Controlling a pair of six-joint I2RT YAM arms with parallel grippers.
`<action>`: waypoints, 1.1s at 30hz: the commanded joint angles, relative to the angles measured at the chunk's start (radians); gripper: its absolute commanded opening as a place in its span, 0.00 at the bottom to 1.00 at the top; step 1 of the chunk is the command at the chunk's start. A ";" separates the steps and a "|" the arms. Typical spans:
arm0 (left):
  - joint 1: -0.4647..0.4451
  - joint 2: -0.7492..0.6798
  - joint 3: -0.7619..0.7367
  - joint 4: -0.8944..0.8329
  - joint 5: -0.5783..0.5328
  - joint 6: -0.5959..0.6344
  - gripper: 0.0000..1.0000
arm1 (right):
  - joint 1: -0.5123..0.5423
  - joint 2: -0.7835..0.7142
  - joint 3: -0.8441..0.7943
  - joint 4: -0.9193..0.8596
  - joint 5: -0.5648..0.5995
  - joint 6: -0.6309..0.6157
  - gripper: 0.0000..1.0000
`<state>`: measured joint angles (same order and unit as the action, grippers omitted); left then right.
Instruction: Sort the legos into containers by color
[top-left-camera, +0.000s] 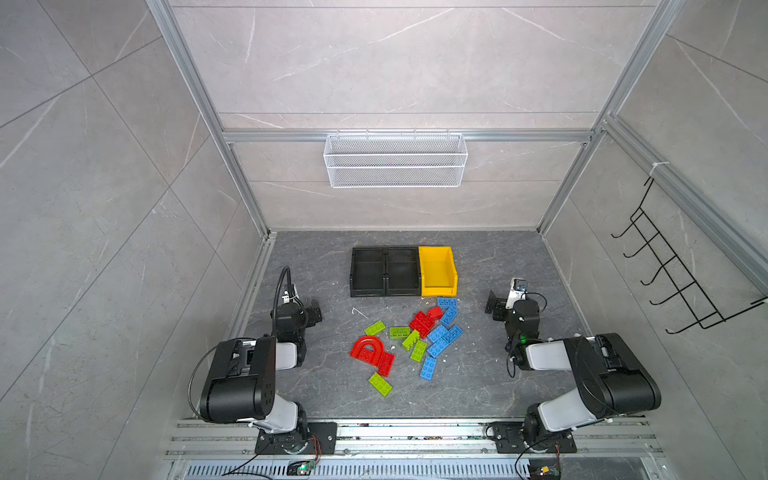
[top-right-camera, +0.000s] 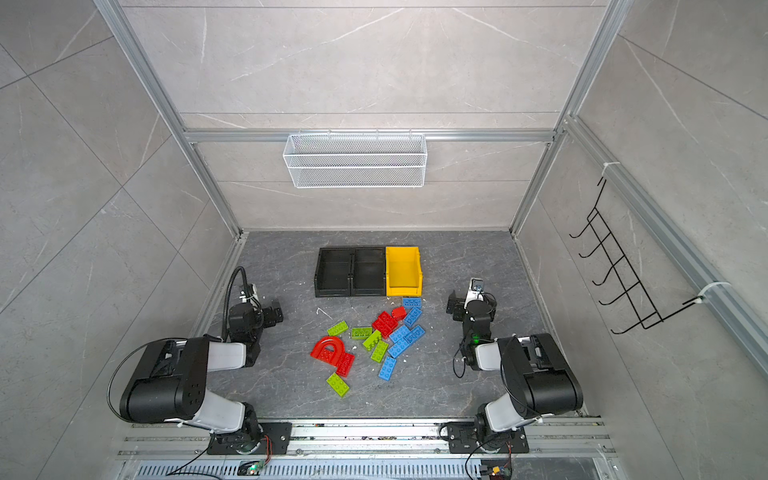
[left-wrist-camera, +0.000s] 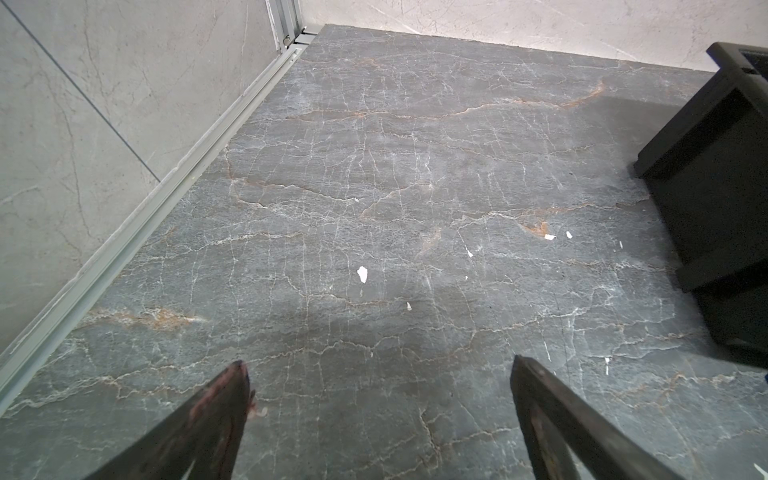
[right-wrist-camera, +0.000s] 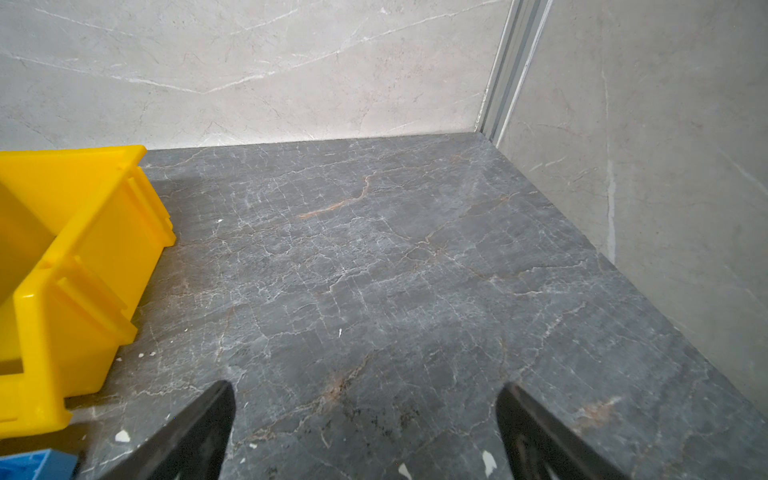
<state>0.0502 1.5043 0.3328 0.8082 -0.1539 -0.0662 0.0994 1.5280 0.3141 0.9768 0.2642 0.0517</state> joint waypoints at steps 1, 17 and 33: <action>-0.001 -0.010 0.022 0.037 0.005 0.026 1.00 | -0.002 -0.001 0.016 -0.013 -0.009 0.008 1.00; -0.101 -0.372 0.177 -0.427 0.128 -0.273 0.99 | 0.164 -0.188 0.402 -0.877 0.019 0.095 0.94; -0.296 -0.325 0.094 -0.303 0.236 -0.264 1.00 | 0.330 0.088 0.744 -1.282 -0.151 0.252 0.89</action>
<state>-0.2359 1.2079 0.4213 0.4591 0.0399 -0.3256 0.4271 1.5661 1.0039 -0.2260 0.1566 0.2676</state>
